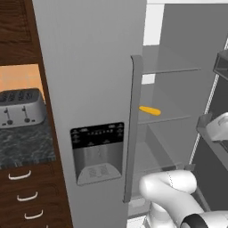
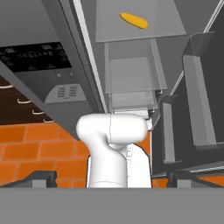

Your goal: Place one corn and one chicken drumstick in each tupperware on the nearby counter, to pack two identical lunches.

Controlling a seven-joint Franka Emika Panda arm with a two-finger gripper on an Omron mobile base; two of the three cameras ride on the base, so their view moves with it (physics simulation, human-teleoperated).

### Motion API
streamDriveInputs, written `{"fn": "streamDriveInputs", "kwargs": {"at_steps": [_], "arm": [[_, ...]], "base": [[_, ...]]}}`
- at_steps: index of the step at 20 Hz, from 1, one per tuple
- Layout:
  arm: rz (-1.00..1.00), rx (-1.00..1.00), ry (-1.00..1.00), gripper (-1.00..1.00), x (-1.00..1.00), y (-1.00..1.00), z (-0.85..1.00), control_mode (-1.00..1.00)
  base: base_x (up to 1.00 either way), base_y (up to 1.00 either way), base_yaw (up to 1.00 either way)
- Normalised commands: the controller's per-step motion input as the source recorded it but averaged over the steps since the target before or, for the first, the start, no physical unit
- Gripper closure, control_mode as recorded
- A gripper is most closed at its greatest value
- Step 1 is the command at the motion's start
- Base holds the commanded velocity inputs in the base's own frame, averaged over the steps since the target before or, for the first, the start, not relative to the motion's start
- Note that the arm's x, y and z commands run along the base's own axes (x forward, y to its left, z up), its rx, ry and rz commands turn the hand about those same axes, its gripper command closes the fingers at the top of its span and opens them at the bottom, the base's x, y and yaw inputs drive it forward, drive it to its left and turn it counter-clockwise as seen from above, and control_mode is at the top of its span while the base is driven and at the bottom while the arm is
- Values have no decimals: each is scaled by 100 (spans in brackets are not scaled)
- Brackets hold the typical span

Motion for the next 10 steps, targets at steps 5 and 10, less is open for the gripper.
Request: {"fn": "streamDriveInputs", "kwargs": {"at_steps": [5, 10], "arm": [[0, 0, 1, -100, -1, 0, 0, -100], [-1, -1, -5, -100, 38, 4, -39, -100]], "base": [[0, -7, 0], [0, 0, 0]]}}
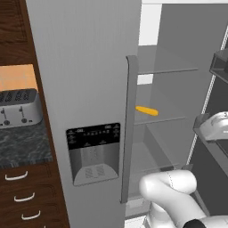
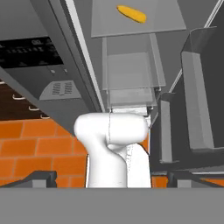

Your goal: Place one corn and one chicken drumstick in each tupperware on the nearby counter, to pack two identical lunches.

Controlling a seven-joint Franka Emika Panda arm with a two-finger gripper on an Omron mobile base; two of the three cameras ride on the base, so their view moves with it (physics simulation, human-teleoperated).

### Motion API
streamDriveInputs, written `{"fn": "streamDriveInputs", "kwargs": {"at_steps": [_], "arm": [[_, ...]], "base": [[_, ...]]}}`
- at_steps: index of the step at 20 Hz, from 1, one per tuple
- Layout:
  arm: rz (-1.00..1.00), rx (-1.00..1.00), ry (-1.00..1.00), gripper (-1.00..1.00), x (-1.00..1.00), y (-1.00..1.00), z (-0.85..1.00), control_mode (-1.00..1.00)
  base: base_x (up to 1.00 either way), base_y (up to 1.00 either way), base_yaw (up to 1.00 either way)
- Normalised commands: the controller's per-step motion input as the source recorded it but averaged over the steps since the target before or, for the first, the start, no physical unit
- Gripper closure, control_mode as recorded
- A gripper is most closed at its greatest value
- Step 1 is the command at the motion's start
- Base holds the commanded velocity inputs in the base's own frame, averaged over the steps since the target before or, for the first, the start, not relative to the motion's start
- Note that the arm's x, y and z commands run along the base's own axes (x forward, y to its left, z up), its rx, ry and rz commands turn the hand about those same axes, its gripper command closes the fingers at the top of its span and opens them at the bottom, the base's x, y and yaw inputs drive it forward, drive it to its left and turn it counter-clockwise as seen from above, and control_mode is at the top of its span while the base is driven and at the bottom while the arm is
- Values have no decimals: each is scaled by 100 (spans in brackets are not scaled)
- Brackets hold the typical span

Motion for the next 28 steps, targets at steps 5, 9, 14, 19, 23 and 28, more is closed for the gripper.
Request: {"fn": "streamDriveInputs", "kwargs": {"at_steps": [5, 9, 14, 19, 23, 28], "arm": [[-1, -4, -17, -100, 97, 19, -35, -100], [-6, 12, -5, -100, 100, -14, -47, -100], [-4, 2, 0, -100, 79, -54, -13, -100], [0, -4, 0, -100, 74, -42, -1, -100], [3, -1, 2, -100, 88, -23, -24, -100], [8, -5, 0, -100, 81, -4, -47, -100]], "base": [[0, 0, 0], [0, 0, 0], [0, 0, 0], [0, 0, 0], [0, 0, 0], [0, 0, 0]]}}
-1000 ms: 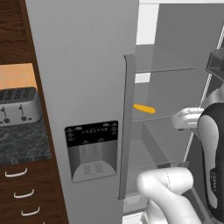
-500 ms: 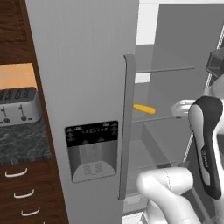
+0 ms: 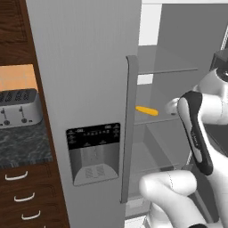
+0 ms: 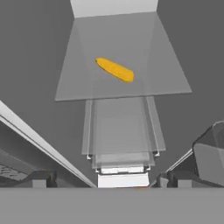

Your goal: Place one corn and one chicken drumstick in each tupperware on the nearby counter, to pack two identical lunches.

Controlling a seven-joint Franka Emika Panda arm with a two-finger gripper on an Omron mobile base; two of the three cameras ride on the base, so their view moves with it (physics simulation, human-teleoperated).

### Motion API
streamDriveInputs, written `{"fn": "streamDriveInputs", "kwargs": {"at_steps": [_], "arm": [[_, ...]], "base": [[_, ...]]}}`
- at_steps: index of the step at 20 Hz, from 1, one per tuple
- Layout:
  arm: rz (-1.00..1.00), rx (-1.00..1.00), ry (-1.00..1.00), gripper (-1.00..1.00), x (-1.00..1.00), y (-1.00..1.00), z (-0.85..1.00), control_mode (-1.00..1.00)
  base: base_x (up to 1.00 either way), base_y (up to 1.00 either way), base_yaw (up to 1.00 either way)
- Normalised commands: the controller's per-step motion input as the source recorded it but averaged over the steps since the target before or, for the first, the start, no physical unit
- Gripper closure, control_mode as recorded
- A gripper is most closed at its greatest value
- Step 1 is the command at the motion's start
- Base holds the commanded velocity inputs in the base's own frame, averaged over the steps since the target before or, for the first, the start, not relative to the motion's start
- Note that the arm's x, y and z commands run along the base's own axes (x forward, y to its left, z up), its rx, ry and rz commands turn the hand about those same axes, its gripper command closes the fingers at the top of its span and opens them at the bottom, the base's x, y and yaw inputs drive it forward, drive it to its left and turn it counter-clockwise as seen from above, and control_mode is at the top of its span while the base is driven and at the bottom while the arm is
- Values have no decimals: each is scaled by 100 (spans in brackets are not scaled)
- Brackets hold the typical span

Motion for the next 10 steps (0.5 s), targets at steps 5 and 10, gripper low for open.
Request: {"fn": "streamDriveInputs", "kwargs": {"at_steps": [5, 10], "arm": [[28, -1, 0, -100, 70, 0, -52, -100], [12, -5, 15, -100, 97, -5, -15, -100]], "base": [[0, 0, 0], [0, 0, 0]]}}
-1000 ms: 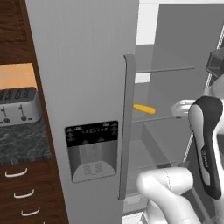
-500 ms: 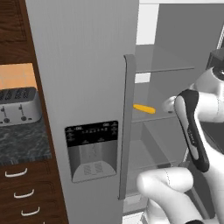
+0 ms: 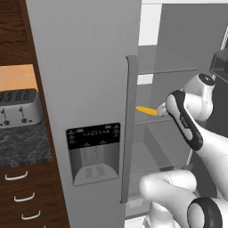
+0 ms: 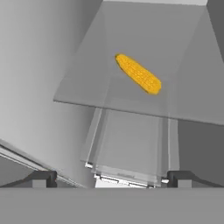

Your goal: Place one corn and one chicken drumstick in each tupperware on the nearby counter, to pack two identical lunches.

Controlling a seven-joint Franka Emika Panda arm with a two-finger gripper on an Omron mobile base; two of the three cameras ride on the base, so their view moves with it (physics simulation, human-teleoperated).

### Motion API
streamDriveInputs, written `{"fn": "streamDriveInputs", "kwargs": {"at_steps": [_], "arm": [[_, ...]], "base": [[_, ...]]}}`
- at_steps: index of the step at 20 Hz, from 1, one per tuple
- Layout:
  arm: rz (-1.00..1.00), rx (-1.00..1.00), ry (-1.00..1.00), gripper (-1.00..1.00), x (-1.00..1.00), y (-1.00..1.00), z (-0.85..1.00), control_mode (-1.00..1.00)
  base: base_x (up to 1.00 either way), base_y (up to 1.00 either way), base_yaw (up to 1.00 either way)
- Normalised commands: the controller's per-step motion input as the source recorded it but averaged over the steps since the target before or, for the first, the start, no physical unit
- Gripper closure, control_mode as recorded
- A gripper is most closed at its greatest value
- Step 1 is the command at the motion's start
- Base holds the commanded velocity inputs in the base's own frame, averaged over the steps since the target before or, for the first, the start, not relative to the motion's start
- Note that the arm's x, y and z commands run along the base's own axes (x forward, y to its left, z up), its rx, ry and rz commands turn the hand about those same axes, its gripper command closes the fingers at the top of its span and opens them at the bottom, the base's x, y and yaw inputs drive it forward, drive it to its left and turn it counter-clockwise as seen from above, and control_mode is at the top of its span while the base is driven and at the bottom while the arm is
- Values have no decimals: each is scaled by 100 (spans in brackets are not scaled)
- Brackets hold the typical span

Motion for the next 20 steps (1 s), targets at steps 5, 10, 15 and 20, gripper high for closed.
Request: {"fn": "streamDriveInputs", "kwargs": {"at_steps": [5, 10, 15, 20], "arm": [[-1, -10, 8, -100, 66, -3, 0, -100], [1, -5, 0, -100, 13, -5, -20, -100], [4, -2, 2, -100, 42, 0, -38, -100], [1, 3, 3, -100, 38, 0, -21, -100]], "base": [[0, 0, 0], [0, 0, 0], [0, 0, 0], [0, 0, 0]]}}
